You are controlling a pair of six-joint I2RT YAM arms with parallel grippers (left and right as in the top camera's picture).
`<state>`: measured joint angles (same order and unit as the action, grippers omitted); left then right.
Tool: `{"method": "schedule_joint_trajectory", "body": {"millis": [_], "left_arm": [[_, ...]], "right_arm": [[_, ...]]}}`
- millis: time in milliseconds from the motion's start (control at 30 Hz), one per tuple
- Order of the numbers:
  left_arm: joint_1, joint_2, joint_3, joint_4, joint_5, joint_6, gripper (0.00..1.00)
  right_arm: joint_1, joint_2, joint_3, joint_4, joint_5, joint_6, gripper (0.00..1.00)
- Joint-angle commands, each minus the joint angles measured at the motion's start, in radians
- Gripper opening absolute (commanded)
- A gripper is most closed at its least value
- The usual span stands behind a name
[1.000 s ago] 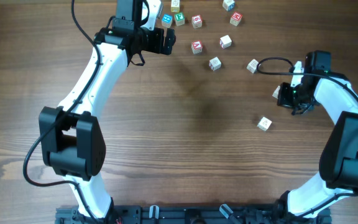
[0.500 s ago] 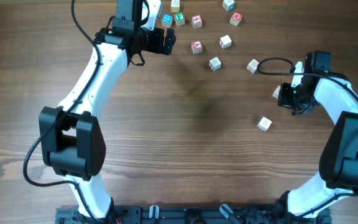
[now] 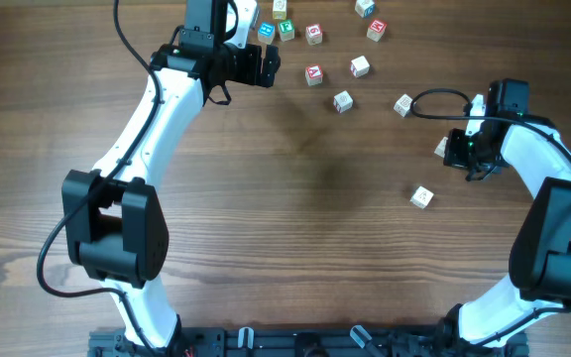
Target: Form a circle
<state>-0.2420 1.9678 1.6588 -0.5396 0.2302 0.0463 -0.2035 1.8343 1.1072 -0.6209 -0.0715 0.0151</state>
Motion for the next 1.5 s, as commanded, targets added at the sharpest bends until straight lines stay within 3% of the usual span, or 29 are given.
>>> {"method": "schedule_joint_trajectory", "body": {"millis": [0, 200, 367, 500, 600, 733, 900, 1133, 1467], "left_arm": [[-0.005, 0.009, -0.005, 0.0, 0.008, -0.002, 1.0], [-0.005, 0.009, -0.005, 0.0, 0.008, -0.002, 1.0], [-0.005, 0.009, -0.005, 0.0, 0.004, -0.002, 1.0], [-0.005, 0.009, -0.005, 0.0, 0.004, -0.002, 1.0], [-0.005, 0.009, -0.005, 0.0, 0.004, -0.002, 1.0], [-0.005, 0.009, -0.005, 0.0, 0.004, -0.002, 1.0], [-0.005, 0.009, -0.005, 0.0, 0.004, -0.002, 1.0], [-0.005, 0.009, -0.005, 0.0, 0.004, -0.002, 1.0], [-0.005, 0.009, -0.005, 0.0, 0.004, -0.002, 1.0]], "right_arm": [[0.004, 0.015, -0.003, -0.007, 0.038, 0.011, 0.05], [0.004, 0.015, -0.003, -0.033, -0.003, 0.011, 0.05], [0.004, 0.015, -0.003, -0.153, -0.025, 0.018, 0.04], [0.003, 0.015, -0.003, -0.228, 0.249, 0.246, 0.04], [-0.003, 0.015, -0.002, -0.211, 0.372, 0.311, 0.04], [-0.028, 0.015, -0.002, -0.127, 0.423, 0.293, 0.04], [-0.04, 0.015, -0.002, -0.014, 0.36, 0.114, 0.04], [-0.04, 0.015, -0.002, 0.006, 0.205, 0.113, 0.05], [-0.04, 0.015, -0.002, 0.071, 0.204, 0.111, 0.04]]}}
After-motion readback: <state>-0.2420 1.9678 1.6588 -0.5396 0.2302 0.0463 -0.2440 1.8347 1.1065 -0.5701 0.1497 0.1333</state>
